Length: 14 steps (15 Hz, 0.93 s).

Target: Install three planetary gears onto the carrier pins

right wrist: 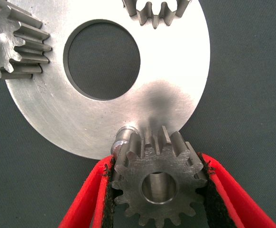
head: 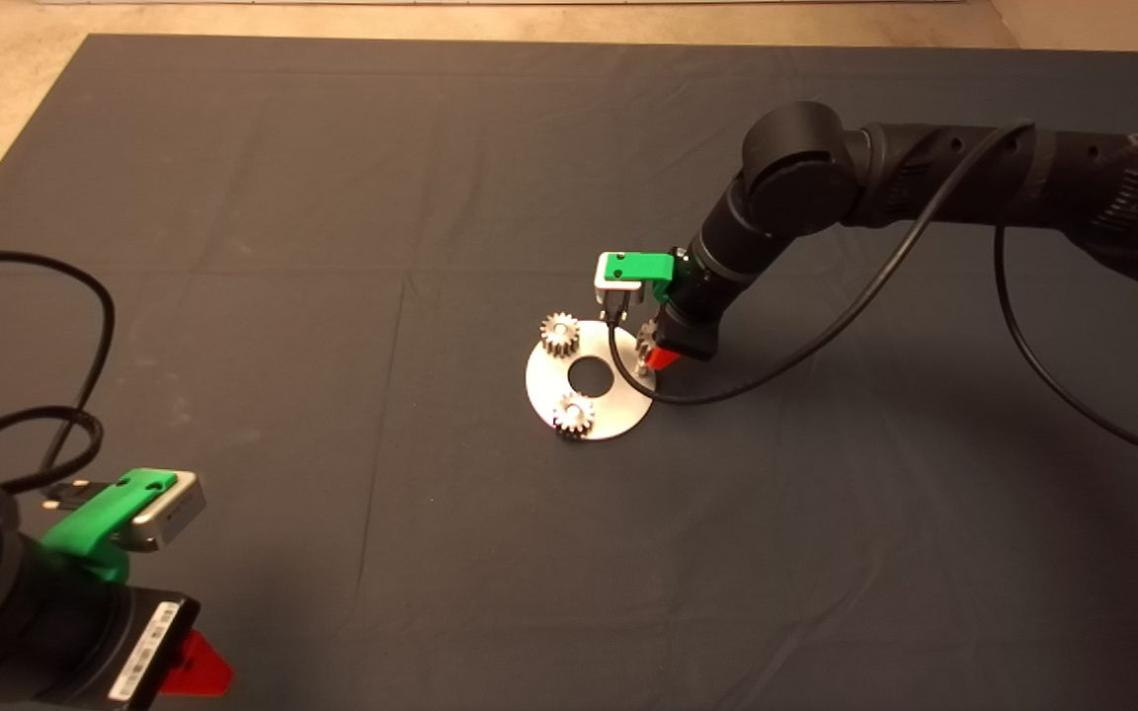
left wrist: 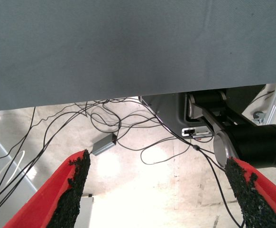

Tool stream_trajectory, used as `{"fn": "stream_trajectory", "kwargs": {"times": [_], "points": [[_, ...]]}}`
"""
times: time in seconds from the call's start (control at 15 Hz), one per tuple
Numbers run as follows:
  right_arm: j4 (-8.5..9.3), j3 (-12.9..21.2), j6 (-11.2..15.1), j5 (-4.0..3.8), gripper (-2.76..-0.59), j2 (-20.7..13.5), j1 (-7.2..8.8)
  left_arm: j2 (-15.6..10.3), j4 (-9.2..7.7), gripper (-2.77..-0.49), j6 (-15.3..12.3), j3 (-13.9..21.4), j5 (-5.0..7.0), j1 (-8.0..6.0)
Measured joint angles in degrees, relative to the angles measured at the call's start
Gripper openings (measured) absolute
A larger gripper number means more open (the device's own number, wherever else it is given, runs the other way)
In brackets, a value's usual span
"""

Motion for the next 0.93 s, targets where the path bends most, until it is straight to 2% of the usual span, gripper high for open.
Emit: {"fn": "stream_trajectory", "kwargs": {"times": [0.87,0.93], "points": [[-0.02,-0.07,0.01,-0.2,-2.29,0.87,-0.16,-0.09,0.0,-1.24,0.0,0.09,-0.01,0.0],[-0.02,-0.07,0.01,-0.45,-2.29,1.07,-0.13,-0.07,0.0,-1.24,0.0,0.09,0.0,0.0]]}}
